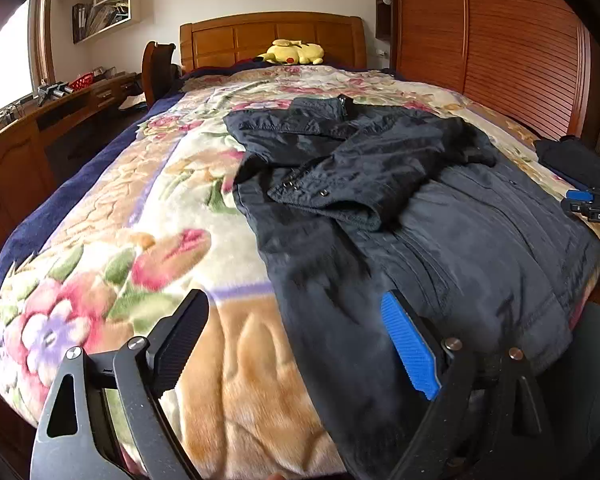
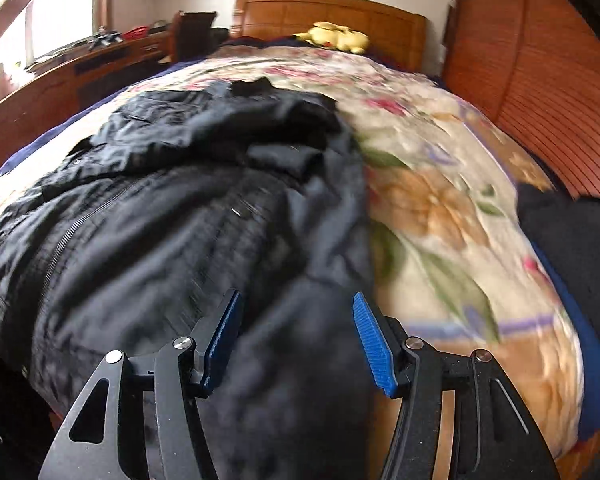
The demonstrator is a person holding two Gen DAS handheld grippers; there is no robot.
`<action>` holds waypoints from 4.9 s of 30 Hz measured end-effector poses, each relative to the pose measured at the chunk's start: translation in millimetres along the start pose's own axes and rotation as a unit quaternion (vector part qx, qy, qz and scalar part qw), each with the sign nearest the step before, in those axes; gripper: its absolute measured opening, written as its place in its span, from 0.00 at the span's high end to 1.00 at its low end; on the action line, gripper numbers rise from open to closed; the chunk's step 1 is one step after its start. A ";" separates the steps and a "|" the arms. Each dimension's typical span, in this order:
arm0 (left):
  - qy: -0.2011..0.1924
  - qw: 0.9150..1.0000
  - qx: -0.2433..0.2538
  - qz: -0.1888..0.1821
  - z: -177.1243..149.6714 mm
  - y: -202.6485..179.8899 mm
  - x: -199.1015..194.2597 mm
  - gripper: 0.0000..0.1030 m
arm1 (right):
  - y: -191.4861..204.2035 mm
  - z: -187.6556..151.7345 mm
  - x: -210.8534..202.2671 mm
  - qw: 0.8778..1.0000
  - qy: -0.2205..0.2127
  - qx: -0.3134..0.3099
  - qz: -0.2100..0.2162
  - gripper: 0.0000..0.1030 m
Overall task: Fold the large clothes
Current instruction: 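Open the right tool to release the sleeve and withdraw, then grasp the jacket hem with the right tool while the left tool grasps it too, then lift the hem with both tools and fold it over toward the collar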
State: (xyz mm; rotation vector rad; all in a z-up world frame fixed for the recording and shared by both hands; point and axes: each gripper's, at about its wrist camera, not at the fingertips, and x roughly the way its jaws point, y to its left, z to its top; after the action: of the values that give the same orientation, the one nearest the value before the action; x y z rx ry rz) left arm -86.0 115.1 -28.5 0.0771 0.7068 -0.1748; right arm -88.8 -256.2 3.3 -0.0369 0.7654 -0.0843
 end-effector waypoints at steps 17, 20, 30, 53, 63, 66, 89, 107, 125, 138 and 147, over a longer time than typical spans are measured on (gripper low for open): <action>0.031 0.999 -0.009 -0.024 -31.6 -13.0 -4.1 0.29 | -15.4 -19.5 4.0 1.000 0.018 0.015 0.018 0.42; 0.031 0.999 -0.011 -0.026 -35.0 -14.9 -6.5 0.31 | -19.0 -25.2 3.0 1.000 0.017 0.016 0.020 0.42; 0.033 0.998 -0.012 -0.051 -53.3 -25.5 -17.5 0.42 | -20.6 -30.3 1.7 0.999 0.021 0.013 0.048 0.65; 0.035 0.998 -0.015 -0.051 -48.7 -21.4 -24.9 0.83 | -23.4 -39.4 -9.9 0.998 0.031 0.024 0.050 0.67; -0.042 0.998 -0.015 -0.045 -22.7 -17.3 -63.6 0.92 | -16.0 -31.7 -37.7 0.999 -0.004 0.002 0.042 0.92; -0.069 0.997 -0.011 -0.045 -6.6 -16.8 -80.6 0.92 | -12.4 -25.1 -65.3 0.998 -0.045 0.006 0.036 0.94; -0.251 0.967 0.009 -0.034 66.3 5.9 -228.8 0.93 | -17.8 -15.6 -297.5 0.963 -0.263 -0.011 0.059 0.96; -0.170 0.985 -0.025 -0.020 73.8 36.0 -81.8 0.93 | -19.4 32.9 -145.0 0.989 -0.143 -0.001 0.047 0.96; -0.115 0.993 -0.025 0.020 165.6 56.7 54.3 0.93 | -33.0 172.2 -7.2 0.990 -0.139 0.019 0.025 0.95; -0.056 0.997 -0.007 0.048 192.2 62.7 142.2 0.93 | -22.6 222.0 103.0 0.997 -0.073 0.006 -0.009 0.95; -0.052 0.998 -0.017 0.037 188.8 65.1 144.7 0.85 | -23.0 226.0 119.0 0.998 -0.056 0.013 0.001 0.93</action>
State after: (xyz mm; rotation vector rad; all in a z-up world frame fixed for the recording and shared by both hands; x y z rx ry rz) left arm 154.8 135.3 21.1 0.0619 0.6027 -0.0946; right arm 151.8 -289.2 85.5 -0.0167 0.6519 -0.0885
